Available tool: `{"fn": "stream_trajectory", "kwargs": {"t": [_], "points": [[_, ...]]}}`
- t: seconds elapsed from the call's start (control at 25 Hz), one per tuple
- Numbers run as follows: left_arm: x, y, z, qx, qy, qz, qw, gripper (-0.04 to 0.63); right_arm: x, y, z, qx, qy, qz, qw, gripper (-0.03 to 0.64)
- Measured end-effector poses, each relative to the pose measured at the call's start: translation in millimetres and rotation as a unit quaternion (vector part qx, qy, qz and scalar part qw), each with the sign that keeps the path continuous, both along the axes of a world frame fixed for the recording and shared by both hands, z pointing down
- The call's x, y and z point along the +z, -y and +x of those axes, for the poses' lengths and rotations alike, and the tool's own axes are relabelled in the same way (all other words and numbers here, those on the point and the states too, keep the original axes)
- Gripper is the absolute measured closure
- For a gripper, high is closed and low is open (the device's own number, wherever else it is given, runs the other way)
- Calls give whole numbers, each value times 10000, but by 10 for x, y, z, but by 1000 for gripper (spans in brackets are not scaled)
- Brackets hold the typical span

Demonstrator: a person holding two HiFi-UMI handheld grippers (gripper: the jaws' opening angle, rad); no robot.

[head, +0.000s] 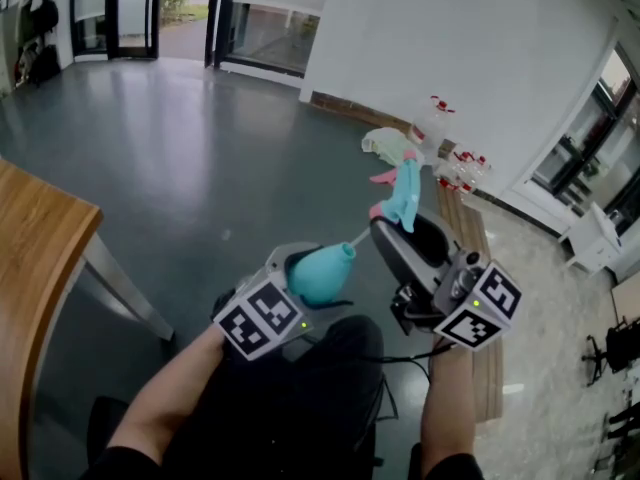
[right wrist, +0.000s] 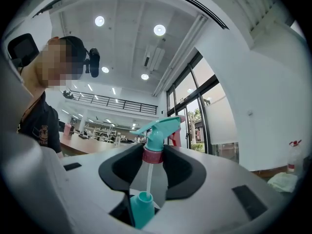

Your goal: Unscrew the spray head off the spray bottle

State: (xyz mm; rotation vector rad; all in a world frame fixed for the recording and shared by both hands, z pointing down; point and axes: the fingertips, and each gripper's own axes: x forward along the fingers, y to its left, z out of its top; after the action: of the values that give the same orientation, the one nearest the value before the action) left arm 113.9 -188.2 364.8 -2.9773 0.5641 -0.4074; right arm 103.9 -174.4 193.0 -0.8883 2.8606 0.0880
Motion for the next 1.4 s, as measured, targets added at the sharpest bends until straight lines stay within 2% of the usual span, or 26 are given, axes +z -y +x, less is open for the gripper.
{"fn": "stream_trajectory", "kwargs": {"t": [0.68,0.88,1.12,1.4], "points": [[172,248,-142,-484,214,-116,9985,160,-358,-44,170,330,387,402,9979,482],[178,339,-180,-692,172,-140,9974,160,-416,-61,268,462,483,495,9965,482],[45,439,-263,-935,-24,-85,9956,160,-310,38,340,985,382,556,9928,482],[-130,500,-252,-1140,-215,-22,9933,160,-73,193,474,1564,214,421,9866,482]]}}
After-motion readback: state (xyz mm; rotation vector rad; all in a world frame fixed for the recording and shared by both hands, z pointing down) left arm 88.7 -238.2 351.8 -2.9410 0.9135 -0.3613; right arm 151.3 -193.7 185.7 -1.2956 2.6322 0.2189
